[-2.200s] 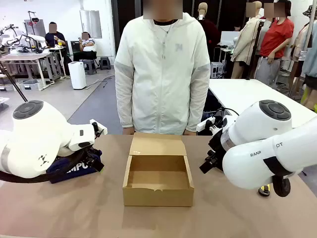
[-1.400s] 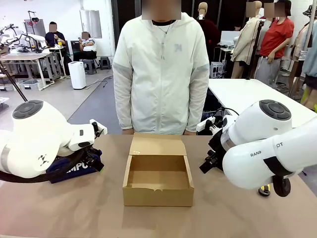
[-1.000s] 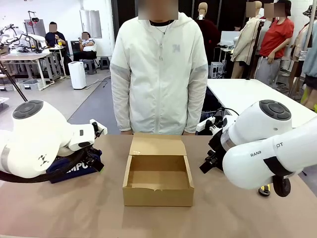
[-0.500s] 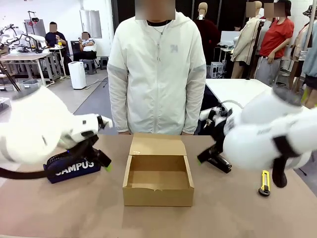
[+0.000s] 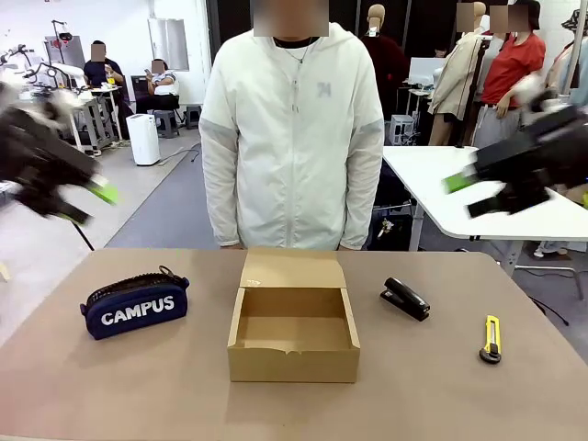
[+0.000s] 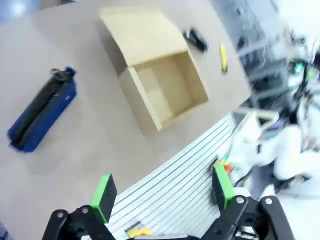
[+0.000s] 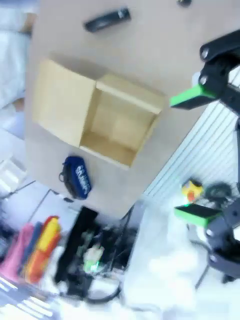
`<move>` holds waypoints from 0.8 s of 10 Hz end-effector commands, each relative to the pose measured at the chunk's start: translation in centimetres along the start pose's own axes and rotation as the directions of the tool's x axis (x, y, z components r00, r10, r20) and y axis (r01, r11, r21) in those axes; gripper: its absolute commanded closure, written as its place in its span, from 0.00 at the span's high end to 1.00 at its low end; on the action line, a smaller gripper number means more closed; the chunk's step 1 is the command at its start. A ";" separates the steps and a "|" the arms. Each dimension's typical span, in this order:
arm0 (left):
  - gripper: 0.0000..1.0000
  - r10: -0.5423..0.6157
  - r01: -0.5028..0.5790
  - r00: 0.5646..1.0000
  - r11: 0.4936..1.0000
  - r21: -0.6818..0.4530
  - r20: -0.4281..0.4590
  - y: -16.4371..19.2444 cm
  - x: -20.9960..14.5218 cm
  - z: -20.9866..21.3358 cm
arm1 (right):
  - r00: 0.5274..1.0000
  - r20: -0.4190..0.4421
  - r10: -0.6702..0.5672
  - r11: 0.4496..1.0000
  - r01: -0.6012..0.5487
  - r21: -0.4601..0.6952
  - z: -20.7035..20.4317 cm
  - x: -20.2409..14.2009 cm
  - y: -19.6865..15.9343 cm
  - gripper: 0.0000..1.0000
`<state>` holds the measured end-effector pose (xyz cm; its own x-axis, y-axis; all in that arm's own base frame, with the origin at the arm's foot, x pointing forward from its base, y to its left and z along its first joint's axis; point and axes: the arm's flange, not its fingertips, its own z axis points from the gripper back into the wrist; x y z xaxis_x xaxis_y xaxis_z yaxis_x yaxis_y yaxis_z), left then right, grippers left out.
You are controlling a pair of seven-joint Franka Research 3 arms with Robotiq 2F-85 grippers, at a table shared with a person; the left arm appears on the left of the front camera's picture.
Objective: Pack the items into the box.
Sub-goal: Pick up the item indicated by the person and place it inside the Mailer Box.
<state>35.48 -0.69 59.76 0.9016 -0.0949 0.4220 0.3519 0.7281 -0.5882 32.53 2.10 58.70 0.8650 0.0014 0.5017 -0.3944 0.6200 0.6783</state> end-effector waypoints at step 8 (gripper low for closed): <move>1.00 0.552 -0.464 0.787 0.824 -0.326 0.276 18.6 -8.0 10.2 | 0.799 0.236 -0.553 0.828 0.494 0.265 10.5 -7.5 -17.2 1.00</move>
<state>32.37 20.46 51.20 0.8198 0.5438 0.1796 -0.0606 0.3942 -0.9170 29.80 -17.37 47.45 0.8343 -0.5406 0.1080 0.0624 0.2872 0.9558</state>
